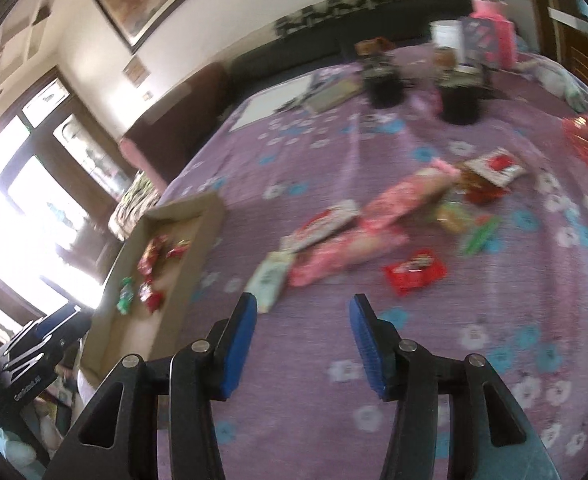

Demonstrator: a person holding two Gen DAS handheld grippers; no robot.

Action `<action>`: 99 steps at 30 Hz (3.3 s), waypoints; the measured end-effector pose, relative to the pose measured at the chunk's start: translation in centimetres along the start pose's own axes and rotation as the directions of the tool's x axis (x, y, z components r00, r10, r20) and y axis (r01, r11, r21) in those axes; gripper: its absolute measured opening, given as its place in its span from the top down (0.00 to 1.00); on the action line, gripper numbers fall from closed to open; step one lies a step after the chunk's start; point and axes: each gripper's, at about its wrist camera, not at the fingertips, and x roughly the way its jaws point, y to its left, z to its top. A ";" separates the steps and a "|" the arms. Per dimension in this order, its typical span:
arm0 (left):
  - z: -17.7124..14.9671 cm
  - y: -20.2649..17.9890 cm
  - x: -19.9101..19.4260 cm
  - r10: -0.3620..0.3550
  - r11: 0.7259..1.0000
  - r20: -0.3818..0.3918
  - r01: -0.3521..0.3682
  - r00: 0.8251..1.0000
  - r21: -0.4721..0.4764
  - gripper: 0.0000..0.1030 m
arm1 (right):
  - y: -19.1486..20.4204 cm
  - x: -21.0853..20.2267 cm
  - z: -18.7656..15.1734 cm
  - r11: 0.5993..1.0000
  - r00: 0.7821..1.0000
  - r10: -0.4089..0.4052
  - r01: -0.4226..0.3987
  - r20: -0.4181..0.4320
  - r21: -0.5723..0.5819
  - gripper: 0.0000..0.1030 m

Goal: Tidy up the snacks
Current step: 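Move both grippers back over the table toward another small red candy, then grasp the cream square candy with the left gripper while the right grasps a small red candy, then carry both candies over the cardboard box and open both grippers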

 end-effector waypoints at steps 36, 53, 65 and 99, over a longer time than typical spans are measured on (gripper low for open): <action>3.8 -10.2 9.5 -0.280 0.960 -0.209 0.277 0.937 -0.047 0.51 | -5.8 3.5 1.2 0.984 0.985 -0.171 0.169 0.020 0.062 0.72; 3.8 -12.7 14.6 -0.159 0.980 -0.240 0.182 0.957 0.074 0.66 | -5.5 3.6 1.2 0.980 0.981 -0.192 0.191 0.020 0.050 0.72; 2.4 -11.5 10.5 -0.292 0.955 -0.232 0.295 0.928 -0.024 0.71 | -5.6 2.1 1.2 0.988 0.988 -0.135 0.129 0.071 0.084 0.79; -4.5 0.7 -1.5 -0.543 0.774 0.089 0.539 0.835 -0.332 0.71 | 0.0 -5.0 -3.7 0.997 0.983 0.071 -0.073 0.171 0.006 0.79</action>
